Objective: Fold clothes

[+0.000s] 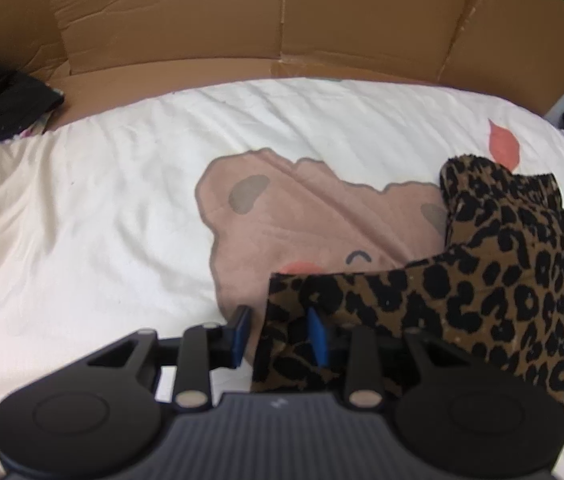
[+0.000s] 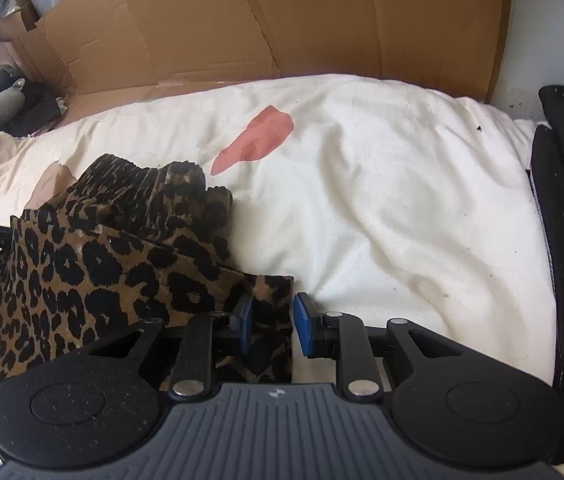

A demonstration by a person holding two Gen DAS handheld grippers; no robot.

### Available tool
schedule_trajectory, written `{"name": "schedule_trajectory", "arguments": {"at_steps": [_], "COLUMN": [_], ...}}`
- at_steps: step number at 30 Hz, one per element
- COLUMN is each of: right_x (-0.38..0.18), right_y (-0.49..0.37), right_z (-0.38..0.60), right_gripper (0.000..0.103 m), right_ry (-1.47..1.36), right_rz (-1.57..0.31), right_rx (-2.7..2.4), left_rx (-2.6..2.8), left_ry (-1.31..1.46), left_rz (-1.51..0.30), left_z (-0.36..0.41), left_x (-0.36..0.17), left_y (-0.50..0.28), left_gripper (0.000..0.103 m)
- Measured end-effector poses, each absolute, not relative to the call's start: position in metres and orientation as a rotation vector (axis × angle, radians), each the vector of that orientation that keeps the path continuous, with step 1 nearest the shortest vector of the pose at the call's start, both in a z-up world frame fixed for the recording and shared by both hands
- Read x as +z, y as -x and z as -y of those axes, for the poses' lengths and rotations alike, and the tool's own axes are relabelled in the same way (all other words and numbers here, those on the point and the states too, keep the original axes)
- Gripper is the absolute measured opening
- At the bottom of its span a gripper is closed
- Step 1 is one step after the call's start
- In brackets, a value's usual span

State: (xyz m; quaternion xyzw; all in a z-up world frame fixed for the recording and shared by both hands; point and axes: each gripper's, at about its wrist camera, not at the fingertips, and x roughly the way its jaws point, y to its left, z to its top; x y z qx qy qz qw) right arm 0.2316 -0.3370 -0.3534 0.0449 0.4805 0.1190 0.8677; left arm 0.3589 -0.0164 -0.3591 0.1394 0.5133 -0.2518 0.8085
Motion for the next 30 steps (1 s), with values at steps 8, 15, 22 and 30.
{"name": "schedule_trajectory", "arguments": {"at_steps": [8, 15, 22, 30], "right_x": [-0.348, -0.331, -0.303, -0.278], "right_y": [-0.23, -0.211, -0.188, -0.166], "right_z": [0.333, 0.341, 0.349, 0.348], "right_gripper": [0.007, 0.004, 0.004, 0.003], "right_ry": [-0.086, -0.103, -0.118, -0.131], "right_rz": [-0.987, -0.9, -0.819, -0.765], "right_rx": [0.242, 0.187, 0.18, 0.17], "left_rx": [-0.597, -0.575, -0.551, -0.527], "left_ry": [-0.313, -0.264, -0.208, -0.19], "left_rz": [-1.075, -1.025, -0.98, -0.927], "left_z": [0.02, 0.006, -0.011, -0.014], "left_x": [-0.356, -0.337, -0.306, -0.278], "left_y": [-0.356, -0.347, -0.334, -0.32], "left_gripper": [0.009, 0.008, 0.008, 0.008]}}
